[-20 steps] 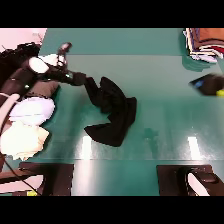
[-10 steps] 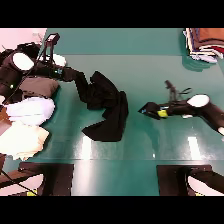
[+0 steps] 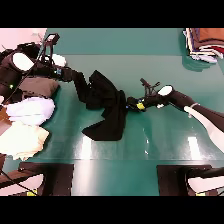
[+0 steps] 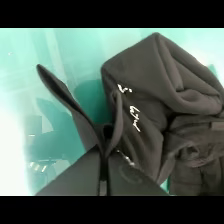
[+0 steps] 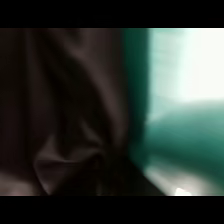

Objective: Fold the shirts.

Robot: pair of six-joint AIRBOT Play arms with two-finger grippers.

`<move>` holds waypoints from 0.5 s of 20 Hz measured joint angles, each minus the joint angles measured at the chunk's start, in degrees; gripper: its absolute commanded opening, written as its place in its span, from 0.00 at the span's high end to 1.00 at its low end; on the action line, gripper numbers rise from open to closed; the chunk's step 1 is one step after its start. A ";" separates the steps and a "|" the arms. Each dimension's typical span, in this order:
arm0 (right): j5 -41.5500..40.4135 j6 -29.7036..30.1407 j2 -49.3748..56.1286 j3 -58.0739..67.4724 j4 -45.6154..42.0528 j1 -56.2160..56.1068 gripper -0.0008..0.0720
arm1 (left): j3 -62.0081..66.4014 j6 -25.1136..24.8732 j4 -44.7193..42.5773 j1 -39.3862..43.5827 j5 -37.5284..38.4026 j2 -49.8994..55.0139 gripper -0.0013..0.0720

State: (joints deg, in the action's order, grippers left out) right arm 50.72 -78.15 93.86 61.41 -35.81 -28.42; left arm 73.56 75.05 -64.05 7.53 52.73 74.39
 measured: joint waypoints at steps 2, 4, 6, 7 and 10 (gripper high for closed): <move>0.70 0.63 1.29 2.27 -0.72 -0.04 0.97 | 0.15 0.00 -0.20 0.00 0.00 -0.26 0.95; 1.38 0.90 0.39 4.87 -3.69 1.01 0.97 | 1.29 0.09 -1.38 0.00 0.00 -1.33 0.95; 2.82 0.94 -3.28 8.61 -6.84 2.93 0.97 | 4.35 0.66 -3.58 0.02 -0.07 -3.85 0.95; 4.20 0.76 -5.57 10.69 -9.31 4.09 0.97 | 6.34 0.83 -4.63 0.02 -0.24 -5.46 0.95; 7.54 0.13 -14.25 19.21 -15.87 7.76 0.97 | 14.21 1.20 -6.60 0.02 -0.50 -11.58 0.95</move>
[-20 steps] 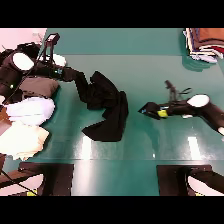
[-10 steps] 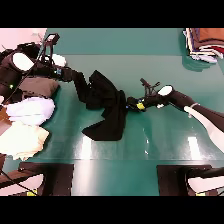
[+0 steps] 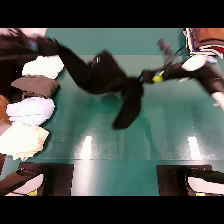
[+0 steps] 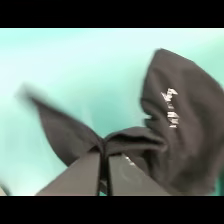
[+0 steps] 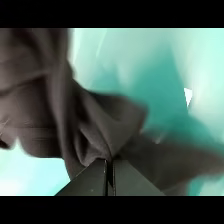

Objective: Fold the shirts.

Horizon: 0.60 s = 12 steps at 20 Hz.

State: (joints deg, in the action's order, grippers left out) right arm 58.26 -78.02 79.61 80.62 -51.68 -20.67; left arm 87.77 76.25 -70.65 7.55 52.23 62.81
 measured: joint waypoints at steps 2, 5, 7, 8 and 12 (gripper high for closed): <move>2.62 -0.33 -5.38 6.01 -3.82 1.77 0.97 | 5.42 0.13 -0.74 -0.02 -0.11 -4.24 0.95; 5.64 -0.72 -12.35 13.33 -9.20 2.99 0.97 | 11.89 0.15 -1.14 0.00 -0.31 -9.92 0.95; 6.69 -1.57 -16.26 16.37 -12.48 3.34 0.97 | 14.19 0.20 -1.42 -0.02 -0.09 -12.28 0.95; 7.17 -2.03 -18.01 17.22 -13.53 3.45 0.97 | 14.91 0.20 -1.44 0.00 0.35 -13.05 0.95; 7.96 -3.45 -22.53 17.29 -16.09 3.67 0.97 | 14.32 0.59 -1.95 0.00 2.71 -14.08 0.95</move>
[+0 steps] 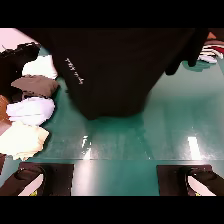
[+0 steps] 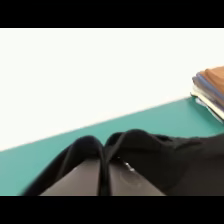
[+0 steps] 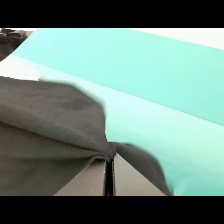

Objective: Fold the shirts.

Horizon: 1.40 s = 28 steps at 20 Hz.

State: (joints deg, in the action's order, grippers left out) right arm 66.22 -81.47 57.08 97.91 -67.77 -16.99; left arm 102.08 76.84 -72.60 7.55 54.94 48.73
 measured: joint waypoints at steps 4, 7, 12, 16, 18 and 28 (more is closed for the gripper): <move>0.42 -1.49 -0.44 -4.20 -0.85 0.07 0.97 | -5.84 1.14 0.04 0.00 0.85 -0.22 0.95; 0.79 -2.38 2.58 -8.83 -0.90 0.07 0.97 | -13.81 1.97 0.13 0.00 0.83 -0.22 0.95; 0.24 -3.02 11.21 -17.62 -0.83 0.07 0.97 | -30.99 2.51 0.24 0.00 -4.50 -0.17 0.95; -2.54 -3.28 17.51 -23.08 0.33 0.07 0.87 | -43.25 2.60 0.33 0.00 -11.23 -0.17 0.95; -4.11 -3.32 19.76 -24.09 1.38 0.17 0.37 | -46.66 2.62 0.22 0.00 -13.09 -0.17 0.95; 0.15 0.39 22.43 -27.26 3.56 5.29 0.17 | -50.40 2.69 -0.02 -0.02 -15.37 -0.17 0.95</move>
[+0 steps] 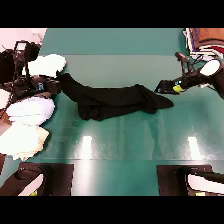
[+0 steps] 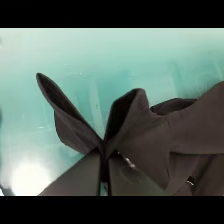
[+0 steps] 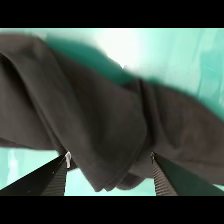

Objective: Fold the shirts.

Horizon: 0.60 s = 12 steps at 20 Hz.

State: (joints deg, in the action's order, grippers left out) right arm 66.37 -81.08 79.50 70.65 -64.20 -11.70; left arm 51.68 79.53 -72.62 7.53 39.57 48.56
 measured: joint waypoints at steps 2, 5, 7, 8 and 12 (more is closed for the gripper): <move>-0.59 1.62 0.96 -1.95 2.32 -0.11 0.39 | -0.07 0.00 0.00 0.00 -0.09 0.00 0.95; -3.87 2.84 2.38 -3.19 3.87 -1.40 0.97 | -0.09 0.00 -0.02 0.00 -0.11 0.00 0.95; -5.70 3.72 2.60 -2.25 4.00 -2.08 0.97 | 1.09 0.00 -0.59 0.00 0.39 -0.02 0.95; -6.21 3.98 2.12 -0.98 4.04 -2.19 0.97 | 2.80 0.00 -1.36 0.00 1.03 -0.17 0.95; -5.95 4.68 -4.59 9.18 4.02 -0.92 0.97 | 18.56 0.00 -5.99 0.00 5.05 -0.72 0.95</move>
State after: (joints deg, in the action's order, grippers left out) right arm 60.42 -76.40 74.91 79.83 -60.18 -12.62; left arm 70.24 79.53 -78.61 7.53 44.62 47.83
